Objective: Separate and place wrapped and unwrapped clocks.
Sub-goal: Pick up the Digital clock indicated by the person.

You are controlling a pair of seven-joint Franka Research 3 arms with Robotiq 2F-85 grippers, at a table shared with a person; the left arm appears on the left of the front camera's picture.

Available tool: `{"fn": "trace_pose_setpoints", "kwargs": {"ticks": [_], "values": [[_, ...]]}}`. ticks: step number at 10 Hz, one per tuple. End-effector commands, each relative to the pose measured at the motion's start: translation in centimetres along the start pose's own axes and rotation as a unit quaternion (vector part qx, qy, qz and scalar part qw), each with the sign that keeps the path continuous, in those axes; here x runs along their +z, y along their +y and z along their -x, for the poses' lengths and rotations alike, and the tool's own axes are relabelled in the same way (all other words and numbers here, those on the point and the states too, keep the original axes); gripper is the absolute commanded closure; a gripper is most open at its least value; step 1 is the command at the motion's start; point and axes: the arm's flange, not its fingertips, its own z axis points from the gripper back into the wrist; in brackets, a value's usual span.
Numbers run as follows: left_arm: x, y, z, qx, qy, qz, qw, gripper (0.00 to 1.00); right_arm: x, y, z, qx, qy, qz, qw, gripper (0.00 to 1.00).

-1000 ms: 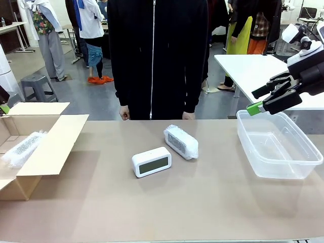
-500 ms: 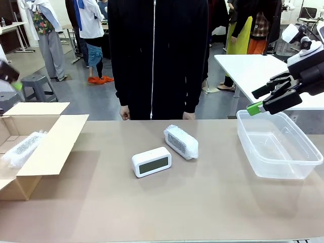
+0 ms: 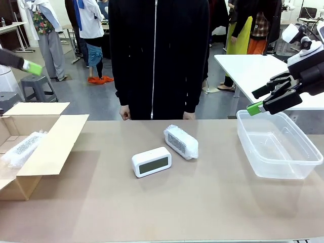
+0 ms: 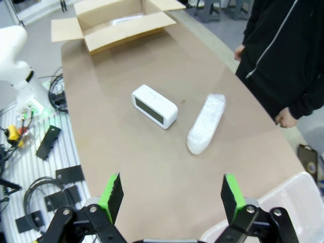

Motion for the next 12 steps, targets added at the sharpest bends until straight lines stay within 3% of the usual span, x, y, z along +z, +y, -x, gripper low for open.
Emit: {"fn": "trace_pose_setpoints", "kwargs": {"ticks": [1,2,7,12], "values": [[-4.1,0.3,0.5,-0.051,0.031,0.083,0.995,0.0,-0.2,-0.1,0.1,0.004,-0.008,-0.011,1.0,0.0],[-5.4,-1.2,0.8,-0.072,0.074,0.06,0.993,0.0,-0.2,-0.1,0.1,0.004,-0.008,-0.011,1.0,0.0],[-3.4,-3.9,2.1,-0.131,0.132,-0.016,0.982,0.0,-0.2,-0.1,0.1,0.004,-0.008,-0.011,1.0,0.0],[-4.2,-3.7,1.2,-0.125,0.121,-0.001,0.985,0.0,-0.2,-0.1,0.1,0.004,-0.008,-0.011,1.0,0.0]]}}
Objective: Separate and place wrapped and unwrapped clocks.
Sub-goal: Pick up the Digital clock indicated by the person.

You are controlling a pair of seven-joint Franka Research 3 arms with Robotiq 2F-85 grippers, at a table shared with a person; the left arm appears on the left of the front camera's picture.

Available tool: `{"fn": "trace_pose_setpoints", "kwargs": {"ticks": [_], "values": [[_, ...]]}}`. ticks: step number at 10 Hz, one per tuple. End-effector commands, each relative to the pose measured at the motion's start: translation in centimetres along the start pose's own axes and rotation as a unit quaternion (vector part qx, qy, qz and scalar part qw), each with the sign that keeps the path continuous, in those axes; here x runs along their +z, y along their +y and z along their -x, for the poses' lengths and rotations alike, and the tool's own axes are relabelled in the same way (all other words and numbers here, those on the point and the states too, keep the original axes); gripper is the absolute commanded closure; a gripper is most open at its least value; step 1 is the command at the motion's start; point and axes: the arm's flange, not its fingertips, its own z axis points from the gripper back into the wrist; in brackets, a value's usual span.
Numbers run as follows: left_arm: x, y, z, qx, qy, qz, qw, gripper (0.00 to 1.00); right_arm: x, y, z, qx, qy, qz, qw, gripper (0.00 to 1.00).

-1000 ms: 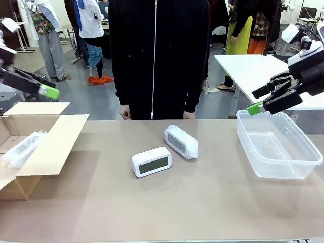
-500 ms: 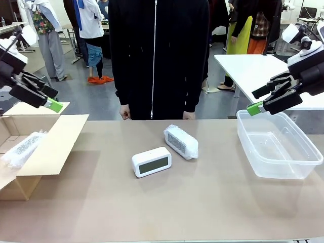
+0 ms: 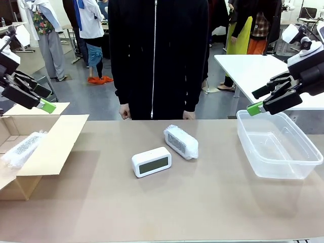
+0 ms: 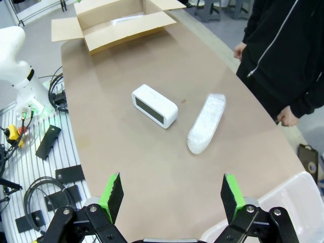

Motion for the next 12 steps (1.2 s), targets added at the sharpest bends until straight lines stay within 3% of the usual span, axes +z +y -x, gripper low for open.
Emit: {"fn": "trace_pose_setpoints", "kwargs": {"ticks": [1,12], "values": [[-0.31,0.03,-0.35,0.001,-0.008,0.005,1.0,0.0,-0.19,-0.13,0.05,0.004,-0.009,-0.011,1.0,0.0],[-0.31,0.03,-0.35,0.001,-0.008,0.005,1.0,0.0,-0.19,-0.13,0.05,0.004,-0.009,-0.011,1.0,0.0]]}}
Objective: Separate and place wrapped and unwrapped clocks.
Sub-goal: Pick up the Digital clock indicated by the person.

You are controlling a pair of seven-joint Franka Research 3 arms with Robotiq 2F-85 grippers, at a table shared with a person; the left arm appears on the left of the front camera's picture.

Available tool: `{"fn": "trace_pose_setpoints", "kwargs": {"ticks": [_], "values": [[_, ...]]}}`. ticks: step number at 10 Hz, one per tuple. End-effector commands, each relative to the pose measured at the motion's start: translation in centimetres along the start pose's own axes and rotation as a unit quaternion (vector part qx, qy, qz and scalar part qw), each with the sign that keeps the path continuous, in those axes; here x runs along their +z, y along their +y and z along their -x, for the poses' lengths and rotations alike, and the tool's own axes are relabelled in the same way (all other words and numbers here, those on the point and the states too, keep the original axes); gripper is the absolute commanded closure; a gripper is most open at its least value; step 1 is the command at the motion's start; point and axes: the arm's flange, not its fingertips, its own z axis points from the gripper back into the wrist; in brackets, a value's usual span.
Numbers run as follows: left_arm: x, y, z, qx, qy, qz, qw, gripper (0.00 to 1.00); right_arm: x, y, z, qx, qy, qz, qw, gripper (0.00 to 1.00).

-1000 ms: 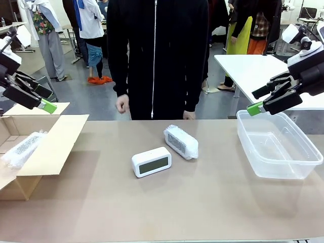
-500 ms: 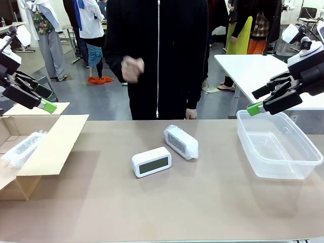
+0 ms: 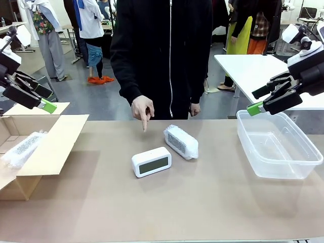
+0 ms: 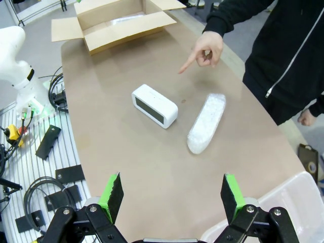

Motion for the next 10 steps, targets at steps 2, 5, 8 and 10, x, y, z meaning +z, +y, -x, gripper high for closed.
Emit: {"fn": "trace_pose_setpoints", "kwargs": {"ticks": [2,5,8,10], "values": [[-0.27,0.02,-0.31,0.0,-0.006,0.003,1.0,0.0,-0.18,-0.13,0.05,0.004,-0.009,-0.011,1.0,0.0],[-0.27,0.02,-0.31,0.0,-0.006,0.003,1.0,0.0,-0.18,-0.13,0.05,0.004,-0.009,-0.011,1.0,0.0],[-0.27,0.02,-0.31,0.0,-0.006,0.003,1.0,0.0,-0.18,-0.13,0.05,0.004,-0.009,-0.011,1.0,0.0],[-0.27,0.02,-0.31,0.0,-0.006,0.003,1.0,0.0,-0.18,-0.13,0.05,0.004,-0.009,-0.011,1.0,0.0]]}}
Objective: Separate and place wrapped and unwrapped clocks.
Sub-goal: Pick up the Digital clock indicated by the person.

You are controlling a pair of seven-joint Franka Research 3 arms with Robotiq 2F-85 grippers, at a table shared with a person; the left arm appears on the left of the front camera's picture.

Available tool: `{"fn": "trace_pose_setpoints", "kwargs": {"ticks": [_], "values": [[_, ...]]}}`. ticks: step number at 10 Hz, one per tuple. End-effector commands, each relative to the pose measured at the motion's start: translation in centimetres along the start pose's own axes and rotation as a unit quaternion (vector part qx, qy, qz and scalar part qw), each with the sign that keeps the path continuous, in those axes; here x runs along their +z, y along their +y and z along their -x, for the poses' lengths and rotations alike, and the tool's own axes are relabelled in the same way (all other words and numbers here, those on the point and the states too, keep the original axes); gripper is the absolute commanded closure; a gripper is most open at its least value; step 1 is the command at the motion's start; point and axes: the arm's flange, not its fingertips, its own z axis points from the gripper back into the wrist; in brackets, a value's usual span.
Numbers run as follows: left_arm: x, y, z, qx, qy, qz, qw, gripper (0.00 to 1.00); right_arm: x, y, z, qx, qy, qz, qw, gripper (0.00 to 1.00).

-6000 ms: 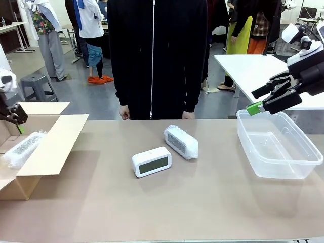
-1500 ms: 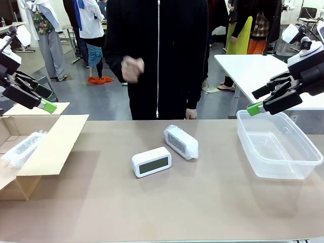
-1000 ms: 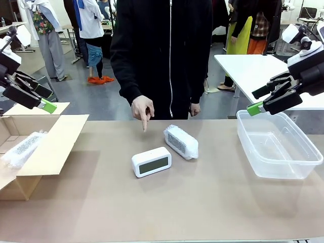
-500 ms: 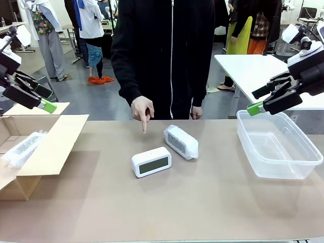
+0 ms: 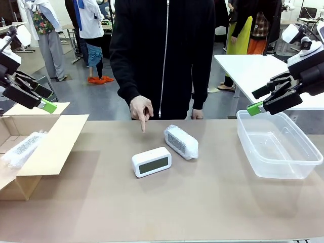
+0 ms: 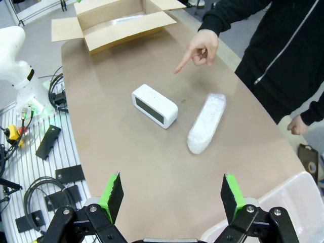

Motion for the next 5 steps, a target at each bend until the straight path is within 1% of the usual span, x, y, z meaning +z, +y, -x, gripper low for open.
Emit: {"fn": "trace_pose_setpoints", "kwargs": {"ticks": [1,2,3,4,5], "values": [[-0.3,0.0,-0.3,0.0,-0.006,0.003,1.0,0.0,0.0,0.0,0.0,0.0,0.0,0.0,1.0,0.0],[-0.3,0.0,-0.3,0.0,-0.006,0.003,1.0,0.0,0.5,0.2,-1.5,0.003,-0.021,-0.016,1.0,0.0],[-0.3,0.0,-0.3,0.0,-0.006,0.003,1.0,0.0,-0.4,1.3,-4.7,0.014,0.005,-0.022,1.0,0.0],[-0.3,0.0,-0.3,0.0,-0.006,0.003,1.0,0.0,-2.1,2.6,-8.3,0.02,0.044,-0.015,0.999,0.0],[-0.3,0.0,-0.3,0.0,-0.006,0.003,1.0,0.0,-4.3,3.8,-11.7,0.027,0.094,-0.006,0.995,0.0]]}}
